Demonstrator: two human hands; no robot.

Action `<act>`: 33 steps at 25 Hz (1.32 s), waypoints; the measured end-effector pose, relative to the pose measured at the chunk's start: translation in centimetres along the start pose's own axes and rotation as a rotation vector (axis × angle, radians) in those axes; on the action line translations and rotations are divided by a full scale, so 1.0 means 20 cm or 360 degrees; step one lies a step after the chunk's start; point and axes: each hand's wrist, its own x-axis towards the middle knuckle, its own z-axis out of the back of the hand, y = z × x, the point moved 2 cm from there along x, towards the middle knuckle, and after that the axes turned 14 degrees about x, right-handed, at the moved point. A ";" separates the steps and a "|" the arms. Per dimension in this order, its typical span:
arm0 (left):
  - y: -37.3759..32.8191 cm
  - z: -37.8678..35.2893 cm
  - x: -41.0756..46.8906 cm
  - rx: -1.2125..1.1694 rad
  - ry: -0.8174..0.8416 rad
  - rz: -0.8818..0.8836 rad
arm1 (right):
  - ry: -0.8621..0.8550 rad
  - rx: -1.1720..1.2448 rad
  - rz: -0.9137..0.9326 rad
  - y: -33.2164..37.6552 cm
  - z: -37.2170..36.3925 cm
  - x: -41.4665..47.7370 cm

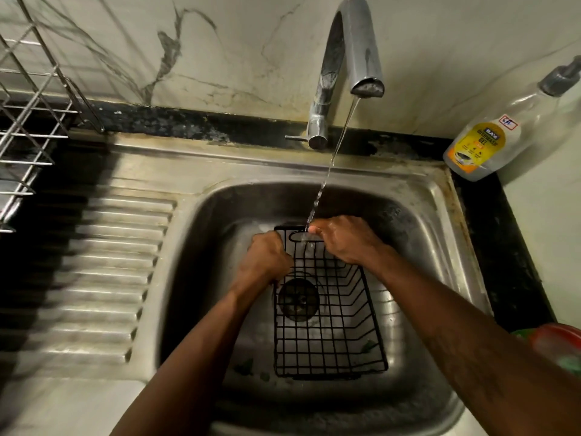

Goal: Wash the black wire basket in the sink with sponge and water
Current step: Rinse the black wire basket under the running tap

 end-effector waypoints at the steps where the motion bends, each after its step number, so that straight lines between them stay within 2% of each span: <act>1: 0.01 0.02 0.00 0.0001 0.0016 0.0058 | 0.0045 -0.0039 -0.0058 -0.03 0.02 -0.02; 3: 0.00 0.02 0.00 0.0000 0.0074 0.0085 | 0.0089 -0.0107 0.0001 0.03 0.02 0.00; 6: -0.03 0.00 -0.01 0.0111 0.0128 0.0018 | 0.0132 0.0141 0.0203 0.24 -0.10 0.09; 8: 0.00 0.02 -0.02 0.0134 0.0145 0.0088 | 0.0114 0.0246 0.0270 0.30 -0.15 0.13; 10: 0.05 0.06 0.00 0.0092 0.0136 0.0170 | 0.0173 0.0198 0.0144 0.22 -0.11 0.13; 13: 0.08 0.09 0.01 0.0041 0.0134 0.0260 | 0.0340 0.0097 -0.0201 0.02 0.02 0.05; 16: 0.04 0.07 -0.01 0.0075 0.0158 0.0161 | 0.0372 0.0017 -0.0072 0.12 0.04 0.06; 18: 0.03 0.05 0.00 0.0115 0.0154 0.0086 | 0.0293 0.0106 0.0092 0.28 -0.07 0.12; 20: 0.05 0.08 -0.01 0.0125 0.0157 0.0108 | 0.0197 0.0143 0.0126 0.35 -0.10 0.13; 22: 0.08 0.11 0.00 0.0063 0.0139 0.0174 | 0.0241 -0.0022 0.0034 0.23 -0.02 0.10; 25: 0.11 0.13 0.00 0.0114 0.0159 0.0193 | 0.0381 -0.0212 -0.0317 0.08 0.12 0.00; 27: 0.10 0.12 0.00 0.0124 0.0225 0.0193 | 0.0303 -0.0358 -0.0375 0.12 0.13 -0.01; 29: 0.09 0.12 -0.01 0.0135 0.0240 0.0209 | 0.0112 -0.0481 -0.0197 0.23 0.07 -0.01; 33: 0.10 0.13 0.00 0.0043 0.0176 0.0241 | -0.0394 -0.0107 0.0165 0.28 -0.03 -0.02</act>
